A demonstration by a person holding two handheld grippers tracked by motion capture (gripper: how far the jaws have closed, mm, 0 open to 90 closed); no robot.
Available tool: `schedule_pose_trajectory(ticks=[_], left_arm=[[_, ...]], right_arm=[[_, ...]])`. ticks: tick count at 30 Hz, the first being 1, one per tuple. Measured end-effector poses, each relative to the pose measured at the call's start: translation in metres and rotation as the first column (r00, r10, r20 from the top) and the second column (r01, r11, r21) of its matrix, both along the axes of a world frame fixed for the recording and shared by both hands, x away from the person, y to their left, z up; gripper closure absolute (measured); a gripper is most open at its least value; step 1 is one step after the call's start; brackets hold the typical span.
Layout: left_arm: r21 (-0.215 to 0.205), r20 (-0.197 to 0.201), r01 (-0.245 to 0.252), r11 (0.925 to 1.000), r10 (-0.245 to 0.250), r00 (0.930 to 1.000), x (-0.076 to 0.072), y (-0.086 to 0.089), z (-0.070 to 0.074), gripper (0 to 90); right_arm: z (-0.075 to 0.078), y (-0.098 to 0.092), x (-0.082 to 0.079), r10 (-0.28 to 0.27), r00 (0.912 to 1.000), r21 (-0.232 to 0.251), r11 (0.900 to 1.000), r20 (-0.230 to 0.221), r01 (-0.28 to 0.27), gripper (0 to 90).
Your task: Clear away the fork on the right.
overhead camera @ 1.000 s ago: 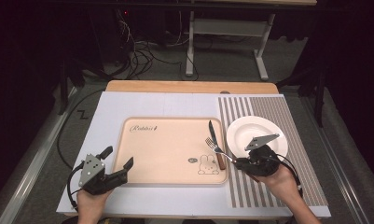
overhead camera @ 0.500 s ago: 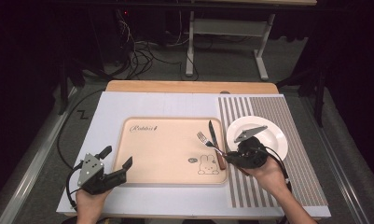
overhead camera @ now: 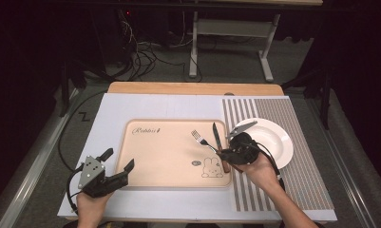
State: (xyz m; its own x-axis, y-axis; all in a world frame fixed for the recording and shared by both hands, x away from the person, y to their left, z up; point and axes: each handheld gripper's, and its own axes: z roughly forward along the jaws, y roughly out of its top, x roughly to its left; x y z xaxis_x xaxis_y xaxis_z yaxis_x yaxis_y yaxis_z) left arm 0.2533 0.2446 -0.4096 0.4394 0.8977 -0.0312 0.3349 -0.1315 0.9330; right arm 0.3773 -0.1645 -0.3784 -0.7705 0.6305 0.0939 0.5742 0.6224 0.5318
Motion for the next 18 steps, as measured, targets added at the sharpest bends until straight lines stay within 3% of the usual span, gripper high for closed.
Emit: schedule_pose_trajectory(ticks=[6, 18], left_arm=[[0.0, 0.004, -0.002, 1.0, 0.002, 1.0, -0.001, 0.001, 0.001, 19.3], [-0.004, 0.006, -0.003, 1.0, 0.003, 1.0, -0.001, 0.002, 0.001, 19.3]], right_arm=[[-0.001, 0.014, 0.006, 0.0, 0.9999, -0.017, 1.0, 0.012, 0.0, 78.9], [-0.007, 0.039, 0.018, -0.005, 1.0, -0.042, 0.999, -0.004, 0.004, 78.8]])
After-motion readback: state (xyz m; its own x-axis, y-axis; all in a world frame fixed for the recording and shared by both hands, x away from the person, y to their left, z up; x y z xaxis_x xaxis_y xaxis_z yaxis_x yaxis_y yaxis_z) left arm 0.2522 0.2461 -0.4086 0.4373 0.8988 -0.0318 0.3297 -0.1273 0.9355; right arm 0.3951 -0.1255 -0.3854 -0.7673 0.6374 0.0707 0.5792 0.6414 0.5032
